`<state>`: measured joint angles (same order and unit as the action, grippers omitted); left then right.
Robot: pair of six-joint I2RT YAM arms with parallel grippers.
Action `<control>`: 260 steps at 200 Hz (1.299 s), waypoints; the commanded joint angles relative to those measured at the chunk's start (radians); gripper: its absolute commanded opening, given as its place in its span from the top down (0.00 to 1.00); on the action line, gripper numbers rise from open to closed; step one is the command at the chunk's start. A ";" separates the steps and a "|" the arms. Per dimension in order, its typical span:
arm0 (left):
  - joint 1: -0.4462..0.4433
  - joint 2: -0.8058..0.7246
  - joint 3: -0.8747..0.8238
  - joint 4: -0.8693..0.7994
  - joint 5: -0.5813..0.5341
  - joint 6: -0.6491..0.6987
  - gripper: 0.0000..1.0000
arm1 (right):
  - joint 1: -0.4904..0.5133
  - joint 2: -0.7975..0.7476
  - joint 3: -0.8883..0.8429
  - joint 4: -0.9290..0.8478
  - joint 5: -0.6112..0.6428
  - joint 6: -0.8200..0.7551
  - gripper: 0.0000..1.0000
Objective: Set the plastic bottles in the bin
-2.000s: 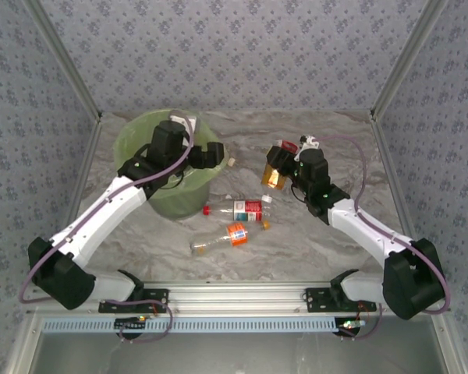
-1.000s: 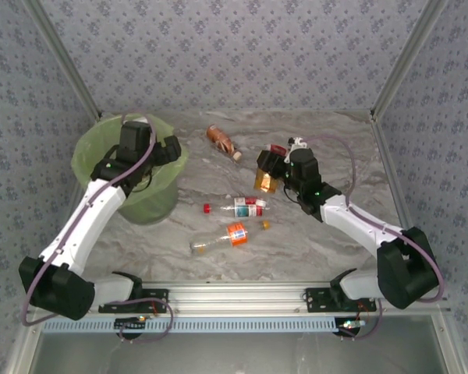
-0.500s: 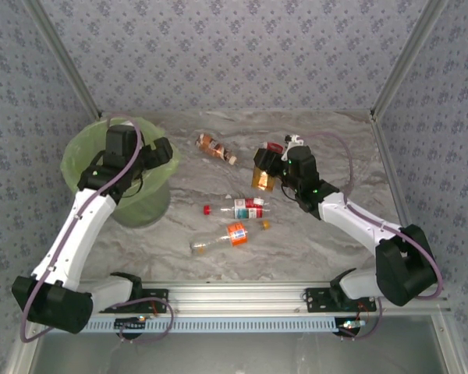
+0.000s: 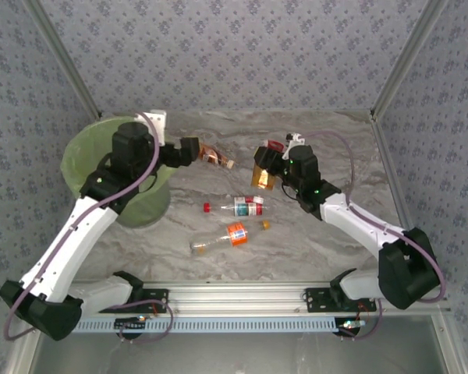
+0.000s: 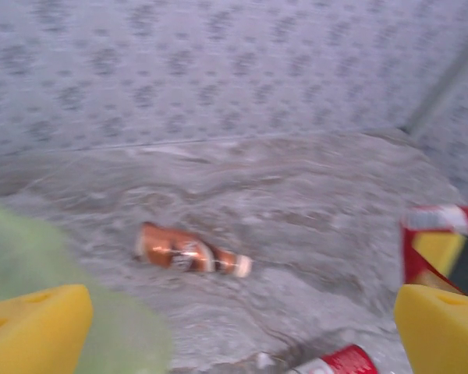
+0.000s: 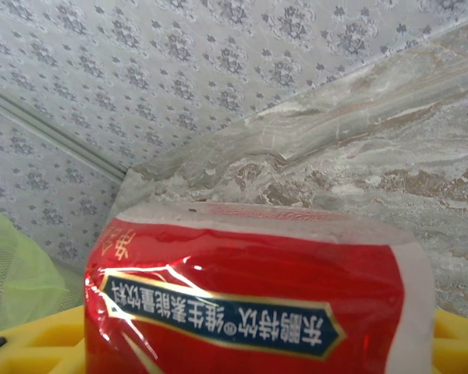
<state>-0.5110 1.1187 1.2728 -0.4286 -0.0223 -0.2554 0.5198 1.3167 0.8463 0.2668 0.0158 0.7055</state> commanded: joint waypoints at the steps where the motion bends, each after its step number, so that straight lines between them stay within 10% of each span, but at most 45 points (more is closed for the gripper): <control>1: -0.077 0.031 0.005 0.080 0.122 0.055 0.01 | 0.008 -0.052 0.019 0.050 0.045 0.043 0.42; 119: -0.245 0.326 -0.011 0.340 0.438 -0.008 0.01 | 0.017 -0.081 0.029 0.205 -0.005 0.164 0.41; 260: -0.288 0.489 0.053 0.358 0.404 0.084 0.29 | 0.040 -0.066 0.068 0.183 -0.039 0.160 0.37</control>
<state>-0.7906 1.5864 1.3136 -0.1020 0.3664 -0.2138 0.5541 1.2602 0.8688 0.4374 0.0074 0.8646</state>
